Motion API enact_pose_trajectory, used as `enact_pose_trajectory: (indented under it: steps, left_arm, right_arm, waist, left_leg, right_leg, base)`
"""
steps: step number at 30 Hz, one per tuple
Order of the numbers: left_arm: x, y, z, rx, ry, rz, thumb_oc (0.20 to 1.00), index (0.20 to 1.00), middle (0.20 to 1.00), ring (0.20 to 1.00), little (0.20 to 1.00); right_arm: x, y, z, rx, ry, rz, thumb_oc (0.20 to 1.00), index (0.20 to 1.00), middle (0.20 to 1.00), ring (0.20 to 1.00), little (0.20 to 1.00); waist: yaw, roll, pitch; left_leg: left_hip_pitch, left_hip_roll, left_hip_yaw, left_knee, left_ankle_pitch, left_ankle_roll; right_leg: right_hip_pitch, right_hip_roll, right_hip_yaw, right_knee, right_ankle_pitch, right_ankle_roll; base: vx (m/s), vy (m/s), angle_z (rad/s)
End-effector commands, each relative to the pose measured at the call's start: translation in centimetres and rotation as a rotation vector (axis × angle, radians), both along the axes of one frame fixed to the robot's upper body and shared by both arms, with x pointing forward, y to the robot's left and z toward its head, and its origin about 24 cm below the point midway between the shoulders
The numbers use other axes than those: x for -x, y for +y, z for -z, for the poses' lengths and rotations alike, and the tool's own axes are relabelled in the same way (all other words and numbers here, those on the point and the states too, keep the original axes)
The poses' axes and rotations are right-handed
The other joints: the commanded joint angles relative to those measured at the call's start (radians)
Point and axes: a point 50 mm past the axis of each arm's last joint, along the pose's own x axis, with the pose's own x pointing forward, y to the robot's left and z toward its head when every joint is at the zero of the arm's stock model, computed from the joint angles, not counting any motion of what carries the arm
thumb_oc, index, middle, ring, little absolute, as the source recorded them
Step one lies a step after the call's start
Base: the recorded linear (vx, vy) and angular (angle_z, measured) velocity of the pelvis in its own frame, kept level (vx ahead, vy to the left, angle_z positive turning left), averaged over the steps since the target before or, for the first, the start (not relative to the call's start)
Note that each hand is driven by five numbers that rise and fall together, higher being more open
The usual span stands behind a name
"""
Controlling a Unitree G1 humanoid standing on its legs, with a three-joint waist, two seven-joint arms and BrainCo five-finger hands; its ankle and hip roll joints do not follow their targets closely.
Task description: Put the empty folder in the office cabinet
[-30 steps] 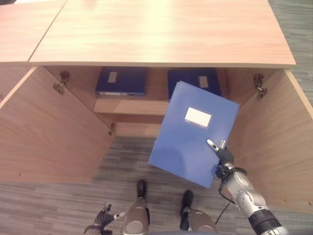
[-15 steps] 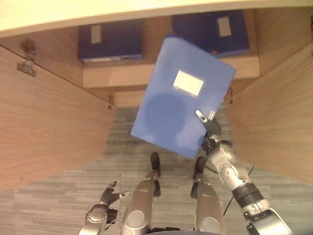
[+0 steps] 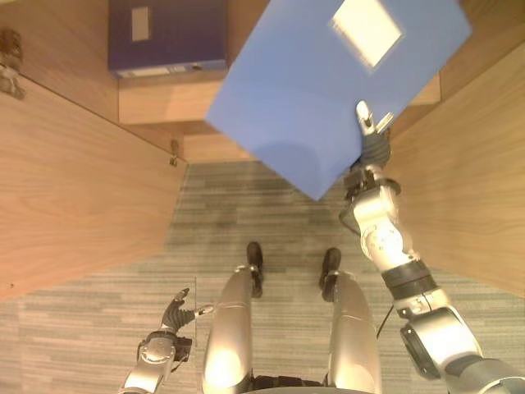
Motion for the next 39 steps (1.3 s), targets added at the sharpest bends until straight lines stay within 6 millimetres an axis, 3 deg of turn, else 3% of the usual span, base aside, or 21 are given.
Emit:
enact_pose_trajectory:
  steps: [1,2,3,4,11,16,20,25,27,29,35,37,39]
  left_arm:
    - [4.3,2.9,1.0,-0.110,0.131,-0.076,1.000,1.000,1.000,1.000,1.000]
    - [4.4,3.2,1.2,-0.127,0.142,-0.102,1.000,1.000,1.000,1.000,1.000]
    - [4.3,3.1,1.2,-0.127,0.140,-0.102,1.000,1.000,1.000,1.000,1.000]
    - [4.4,3.4,1.3,-0.133,0.145,-0.129,1.000,1.000,1.000,1.000,1.000]
    - [5.6,4.4,1.7,-0.159,0.192,-0.194,1.000,1.000,1.000,1.000,1.000]
    - [5.8,4.6,2.1,-0.160,0.213,-0.234,1.000,1.000,1.000,1.000,1.000]
    - [5.1,4.5,2.1,-0.165,0.204,-0.250,1.000,1.000,1.000,1.000,1.000]
    - [5.0,4.4,2.2,-0.166,0.202,-0.259,1.000,1.000,1.000,1.000,1.000]
    - [5.3,4.9,2.1,-0.179,0.203,-0.273,1.000,1.000,1.000,1.000,1.000]
    - [5.4,5.0,2.1,-0.181,0.203,-0.274,1.000,1.000,1.000,1.000,1.000]
    - [6.4,6.1,2.0,-0.201,0.219,-0.312,1.000,1.000,1.000,1.000,1.000]
    - [7.2,7.0,1.9,-0.219,0.245,-0.328,1.000,1.000,1.000,1.000,1.000]
    - [7.5,7.2,1.9,-0.227,0.255,-0.326,1.000,1.000,1.000,1.000,1.000]
  right_arm:
    - [1.2,-3.0,-6.6,-0.166,-0.283,0.126,0.200,0.200,0.200,0.200,0.200]
    - [0.6,-3.9,-8.5,-0.207,-0.306,0.169,0.200,0.200,0.200,0.200,0.200]
    - [0.6,-3.9,-8.7,-0.207,-0.309,0.169,0.200,0.200,0.200,0.200,0.200]
    - [0.4,-4.4,-10.3,-0.218,-0.330,0.202,0.200,0.200,0.200,0.200,0.200]
    - [-0.8,-7.0,-14.2,-0.345,-0.335,0.302,0.200,0.200,0.200,0.200,0.200]
    - [-2.7,-7.5,-13.7,-0.380,-0.185,0.345,0.200,0.200,0.200,0.200,0.200]
    - [-4.5,-7.3,-11.7,-0.441,-0.030,0.356,0.200,0.200,0.200,0.200,0.200]
    - [-4.7,-7.5,-12.3,-0.495,-0.015,0.361,0.200,0.200,0.200,0.200,0.200]
    - [-4.2,-8.2,-14.1,-0.507,-0.054,0.377,0.200,0.200,0.200,0.200,0.200]
    - [-4.1,-8.6,-14.6,-0.510,-0.063,0.385,0.200,0.200,0.200,0.200,0.200]
    - [-3.1,-11.1,-17.1,-0.521,-0.105,0.440,0.200,0.200,0.200,0.200,0.200]
    - [-1.9,-13.1,-19.0,-0.499,-0.141,0.486,0.200,0.200,0.200,0.200,0.200]
    - [-1.4,-13.9,-19.7,-0.496,-0.163,0.503,0.200,0.200,0.200,0.200,0.200]
  waist:
    - [0.018,-0.010,-0.067]
    - [0.026,-0.016,-0.072]
    - [0.026,-0.015,-0.070]
    - [0.033,-0.021,-0.078]
    - [0.057,-0.033,-0.097]
    - [0.072,-0.040,-0.107]
    - [0.085,-0.039,-0.122]
    - [0.095,-0.042,-0.135]
    - [0.107,-0.046,-0.145]
    - [0.110,-0.046,-0.146]
    - [0.140,-0.051,-0.162]
    - [0.161,-0.043,-0.169]
    - [0.167,-0.037,-0.170]
  left_leg:
    - [-0.050,0.042,-0.093,0.035,-0.028,-0.004]
    - [-0.056,0.046,-0.098,0.050,-0.038,-0.006]
    - [-0.057,0.046,-0.098,0.052,-0.039,-0.007]
    - [-0.059,0.046,-0.105,0.060,-0.046,-0.009]
    - [-0.051,0.045,-0.119,0.062,-0.058,-0.023]
    - [-0.051,0.043,-0.126,0.059,-0.059,-0.030]
    - [-0.058,0.038,-0.135,0.063,-0.062,-0.032]
    - [-0.057,0.036,-0.140,0.058,-0.064,-0.036]
    - [-0.053,0.035,-0.145,0.054,-0.064,-0.038]
    - [-0.050,0.034,-0.147,0.051,-0.064,-0.039]
    - [-0.032,0.026,-0.159,0.033,-0.062,-0.046]
    - [-0.032,0.013,-0.179,0.038,-0.061,-0.045]
    - [-0.033,0.007,-0.185,0.036,-0.061,-0.046]
  right_leg:
    - [0.114,-0.045,-0.040,0.025,-0.054,0.033]
    - [0.108,-0.048,-0.047,0.043,-0.065,0.033]
    - [0.106,-0.048,-0.047,0.044,-0.066,0.033]
    - [0.108,-0.049,-0.052,0.057,-0.077,0.031]
    - [0.125,-0.055,-0.067,0.073,-0.097,0.033]
    - [0.124,-0.054,-0.073,0.081,-0.100,0.033]
    - [0.128,-0.055,-0.081,0.090,-0.108,0.033]
    - [0.133,-0.057,-0.090,0.093,-0.112,0.037]
    - [0.143,-0.059,-0.096,0.093,-0.116,0.041]
    - [0.148,-0.061,-0.099,0.093,-0.117,0.042]
    - [0.182,-0.067,-0.114,0.084,-0.116,0.054]
    - [0.213,-0.081,-0.142,0.096,-0.126,0.059]
    - [0.217,-0.084,-0.147,0.100,-0.128,0.061]
  base:
    - [0.03,-0.066,0.16]
    - [0.02,-0.043,0.19]
    - [0.03,-0.052,0.17]
    - [0.02,-0.023,0.07]
    - [0.02,-0.020,0.05]
    - [0.00,-0.007,0.04]
    - [0.00,-0.002,0.01]
    - [0.02,-0.007,0.05]
    - [0.05,-0.015,0.10]
    - [0.03,-0.014,0.11]
    - [0.02,-0.003,0.12]
    - [0.02,-0.008,0.11]
    - [0.01,-0.011,0.27]
